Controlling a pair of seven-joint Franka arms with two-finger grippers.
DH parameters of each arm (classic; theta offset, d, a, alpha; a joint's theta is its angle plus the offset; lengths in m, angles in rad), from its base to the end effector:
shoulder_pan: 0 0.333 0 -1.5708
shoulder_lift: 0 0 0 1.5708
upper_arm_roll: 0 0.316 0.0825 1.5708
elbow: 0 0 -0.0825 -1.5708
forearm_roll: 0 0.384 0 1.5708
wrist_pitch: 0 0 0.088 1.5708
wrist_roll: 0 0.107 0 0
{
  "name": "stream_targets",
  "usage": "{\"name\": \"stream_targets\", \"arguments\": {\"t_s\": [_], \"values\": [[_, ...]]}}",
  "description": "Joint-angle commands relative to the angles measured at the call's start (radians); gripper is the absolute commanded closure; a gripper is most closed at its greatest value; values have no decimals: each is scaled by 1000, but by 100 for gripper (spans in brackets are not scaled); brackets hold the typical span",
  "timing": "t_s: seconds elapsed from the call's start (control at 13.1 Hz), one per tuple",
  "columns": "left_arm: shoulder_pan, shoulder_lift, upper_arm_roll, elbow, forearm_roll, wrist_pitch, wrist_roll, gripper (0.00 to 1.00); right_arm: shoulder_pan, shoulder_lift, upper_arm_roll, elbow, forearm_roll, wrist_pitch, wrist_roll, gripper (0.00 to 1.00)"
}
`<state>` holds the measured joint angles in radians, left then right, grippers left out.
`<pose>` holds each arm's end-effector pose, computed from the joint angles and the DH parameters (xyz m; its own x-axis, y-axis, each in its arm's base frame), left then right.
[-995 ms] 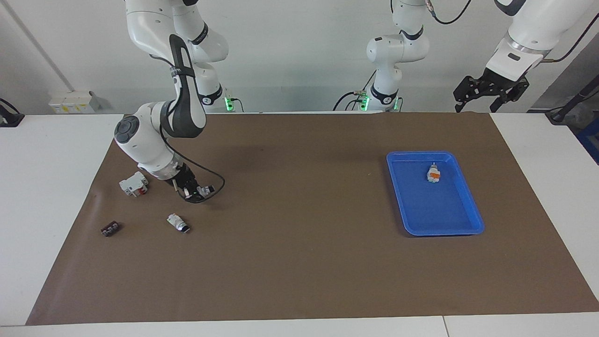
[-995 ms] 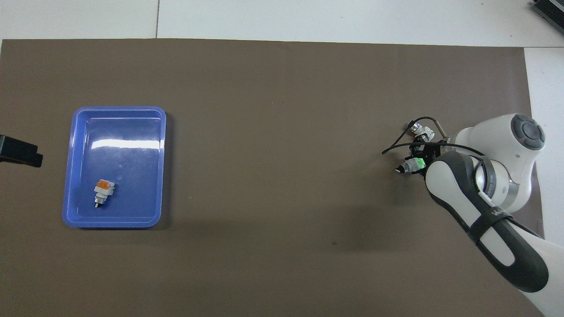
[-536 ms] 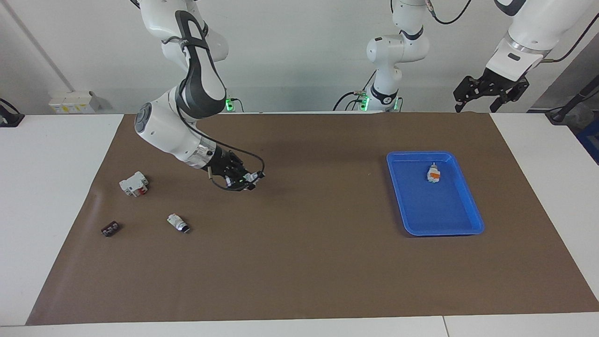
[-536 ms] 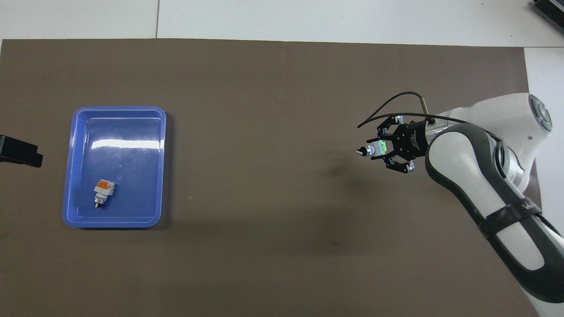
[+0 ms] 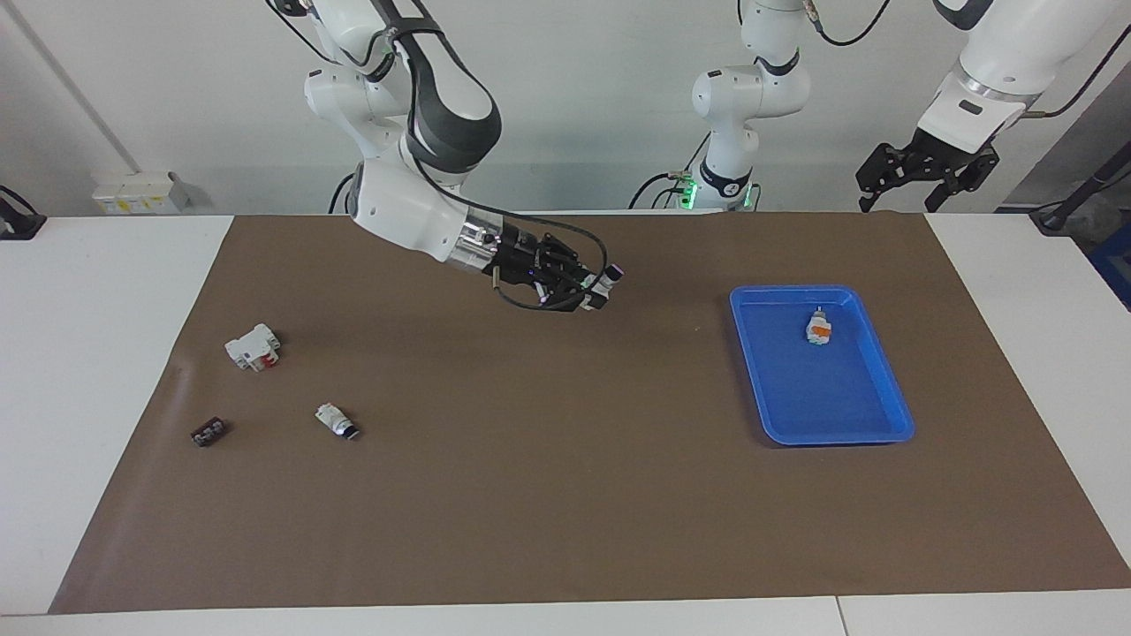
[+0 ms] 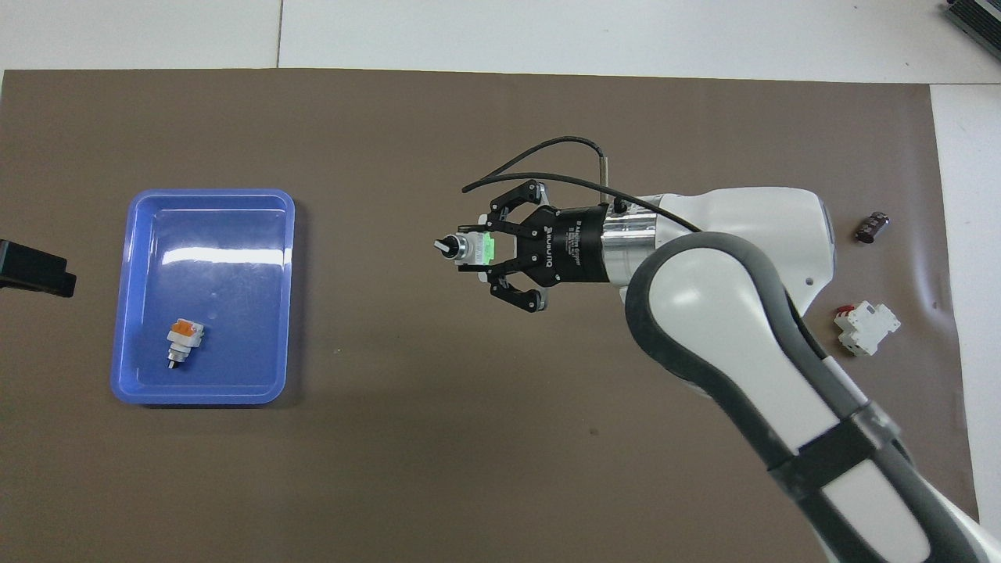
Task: Turn and place switch with both arms
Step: 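Lift the green switch with the right gripper toward the blue tray, then hold the green switch with the right gripper while the left gripper approaches it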
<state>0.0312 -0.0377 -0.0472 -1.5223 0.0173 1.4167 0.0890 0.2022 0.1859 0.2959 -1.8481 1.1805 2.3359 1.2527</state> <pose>0.5265 -0.0069 0.6544 0.9924 -0.1020 -0.0693 -0.1031 -0.9946 -0.0129 0.5593 0.3094 0.4692 0.1150 -0.5252 -0.8432 -0.9870 0.0354 -0.1567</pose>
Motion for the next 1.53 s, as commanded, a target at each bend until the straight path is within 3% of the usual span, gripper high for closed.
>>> {"name": "stream_targets", "arguments": {"t_s": [0.0, 0.38, 0.61, 0.84, 1.07, 1.3, 1.45], "values": [[-11, -28, -2, -32, 21, -22, -14, 0, 103, 9, -1, 15, 2, 98, 132, 100], [-26, -36, -19, -39, -19, -38, -49, 0, 167, 20, 0, 56, -151, 106, 305, 100], [-14, -42, -16, -53, -216, -21, -274, 0, 198, 24, -3, 64, -165, 120, 369, 100], [-30, -63, -17, -106, -301, 4, -438, 1, 198, 26, -1, 64, -168, 152, 366, 100], [-31, -85, -17, -154, -452, 89, -711, 17, 197, 27, -1, 66, -170, 157, 361, 100], [-28, -90, -17, -176, -531, 172, -1006, 24, 197, 27, -1, 67, -168, 158, 369, 100], [-20, -94, -17, -191, -588, 189, -1095, 31, 198, 27, -1, 69, -167, 158, 370, 100]]}}
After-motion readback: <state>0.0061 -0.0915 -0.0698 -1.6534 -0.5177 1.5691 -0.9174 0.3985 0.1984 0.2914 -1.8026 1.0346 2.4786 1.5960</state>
